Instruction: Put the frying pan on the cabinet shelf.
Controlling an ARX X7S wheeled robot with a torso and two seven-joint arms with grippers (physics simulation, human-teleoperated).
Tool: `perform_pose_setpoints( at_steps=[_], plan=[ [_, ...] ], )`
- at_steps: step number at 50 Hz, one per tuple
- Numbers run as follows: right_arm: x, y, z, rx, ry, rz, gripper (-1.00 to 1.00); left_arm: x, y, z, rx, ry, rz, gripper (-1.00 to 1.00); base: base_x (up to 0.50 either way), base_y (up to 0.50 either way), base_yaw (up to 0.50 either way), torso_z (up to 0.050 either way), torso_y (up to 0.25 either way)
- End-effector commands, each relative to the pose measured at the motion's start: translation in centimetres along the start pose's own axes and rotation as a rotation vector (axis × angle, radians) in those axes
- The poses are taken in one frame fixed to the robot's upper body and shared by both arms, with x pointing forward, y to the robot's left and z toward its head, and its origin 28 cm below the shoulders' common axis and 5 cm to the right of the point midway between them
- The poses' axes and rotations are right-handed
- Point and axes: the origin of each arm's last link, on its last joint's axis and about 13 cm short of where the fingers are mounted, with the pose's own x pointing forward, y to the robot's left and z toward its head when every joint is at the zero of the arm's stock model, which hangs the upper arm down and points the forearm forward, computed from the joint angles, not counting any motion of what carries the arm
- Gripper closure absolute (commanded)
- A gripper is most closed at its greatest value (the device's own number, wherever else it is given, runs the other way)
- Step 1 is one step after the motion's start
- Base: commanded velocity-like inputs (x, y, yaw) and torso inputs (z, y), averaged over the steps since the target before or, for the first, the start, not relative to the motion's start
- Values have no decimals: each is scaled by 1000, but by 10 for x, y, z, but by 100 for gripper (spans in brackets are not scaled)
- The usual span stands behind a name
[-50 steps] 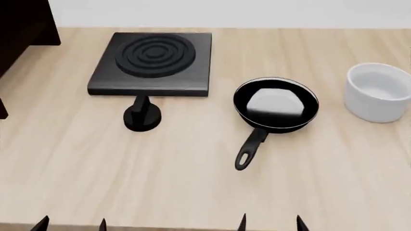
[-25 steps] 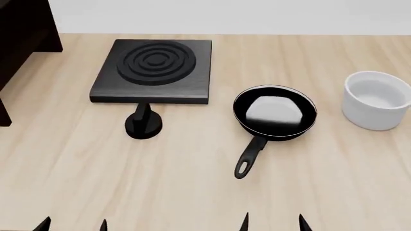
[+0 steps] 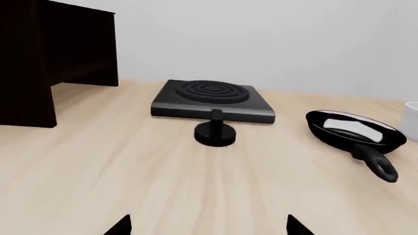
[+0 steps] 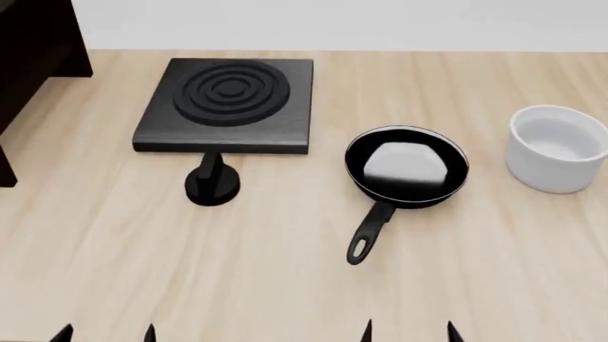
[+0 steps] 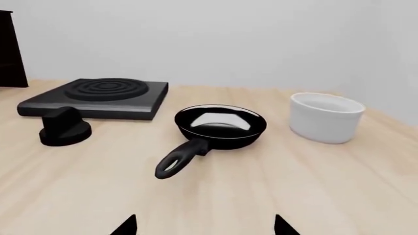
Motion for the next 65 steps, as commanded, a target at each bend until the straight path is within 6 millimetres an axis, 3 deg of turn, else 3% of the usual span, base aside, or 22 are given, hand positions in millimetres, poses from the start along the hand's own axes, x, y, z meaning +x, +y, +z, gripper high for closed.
perform_pose_setpoints(
  at_steps=[1, 9, 17, 25, 27, 39, 44, 47, 51, 52, 65],
  plan=[
    [-1, -1, 0, -4, 0, -8, -100, 0, 0, -1, -19, 24, 3, -100, 0, 0, 0, 0, 0],
    [-1, -2, 2, -5, -14, -12, -100, 0, -1, 0, -20, 27, -12, -100, 0, 0, 0, 0, 0],
    [-2, 0, 13, -25, -25, -3, -100, 2, 0, 19, 1, 30, 0, -100, 0, 0, 0, 0, 0],
    [-4, -3, 58, -37, -65, -13, -100, -5, -11, 60, 68, 78, -78, -100, 0, 0, 0, 0, 0],
    [-6, -4, 70, -62, -64, -15, -100, -9, -13, 71, 153, 62, -64, -100, 0, 0, 0, 0, 0],
    [-13, -12, 121, -59, -57, -53, -100, -20, -18, 122, 63, 67, -74, -100, 0, 0, 0, 0, 0],
    [-14, -14, 140, -62, -47, -50, -100, -19, -20, 152, 31, 36, -64, -100, 0, 0, 0, 0, 0],
    [-18, -14, 141, -55, -35, -46, -100, -18, -18, 161, 12, 37, -58, -100, 0, 0, 0, 0, 0],
    [-18, -17, 128, -55, -11, -48, -100, -12, -13, 156, 72, 54, -49, -100, 0, 0, 0, 0, 0],
    [-18, -18, 126, -60, -12, -46, -100, -11, -11, 157, 14, 38, -26, -100, 211, 0, 0, 0, 0],
    [-19, -17, 121, -96, -19, -36, -100, -18, -6, 165, 28, 22, -32, -100, 466, 11, 0, 0, 0]
  ],
)
